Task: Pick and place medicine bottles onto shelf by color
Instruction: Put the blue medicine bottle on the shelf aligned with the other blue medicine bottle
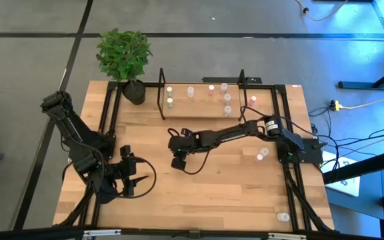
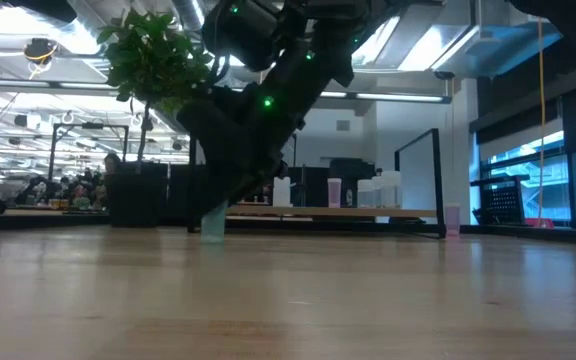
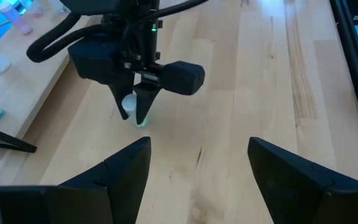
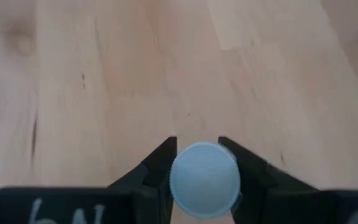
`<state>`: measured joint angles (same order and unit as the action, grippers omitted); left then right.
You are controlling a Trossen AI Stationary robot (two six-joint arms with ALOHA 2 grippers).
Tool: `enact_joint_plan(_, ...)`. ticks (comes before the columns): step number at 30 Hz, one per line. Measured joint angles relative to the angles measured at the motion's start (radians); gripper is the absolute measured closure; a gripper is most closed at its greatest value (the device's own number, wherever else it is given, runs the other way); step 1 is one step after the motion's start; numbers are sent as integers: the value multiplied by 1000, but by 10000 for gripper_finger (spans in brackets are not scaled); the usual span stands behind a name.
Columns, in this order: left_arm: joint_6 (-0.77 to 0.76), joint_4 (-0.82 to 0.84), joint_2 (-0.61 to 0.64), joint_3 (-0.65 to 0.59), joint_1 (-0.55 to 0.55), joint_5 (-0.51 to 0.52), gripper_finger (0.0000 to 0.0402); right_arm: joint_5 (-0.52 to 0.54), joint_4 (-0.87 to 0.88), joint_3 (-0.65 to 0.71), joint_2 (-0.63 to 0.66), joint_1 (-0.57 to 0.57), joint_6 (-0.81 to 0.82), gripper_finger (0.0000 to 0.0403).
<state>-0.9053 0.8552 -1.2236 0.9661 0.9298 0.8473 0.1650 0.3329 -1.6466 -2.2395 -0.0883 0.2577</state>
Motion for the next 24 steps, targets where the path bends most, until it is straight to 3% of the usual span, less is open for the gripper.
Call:
enact_joint_plan(14, 0, 4, 0, 0, 0, 7, 138, -1, -1, 0, 0, 0, -1, 288)
enact_joint_plan(24, 0, 4, 0, 0, 0, 8, 138, -1, -8, 0, 0, 2, -1, 238)
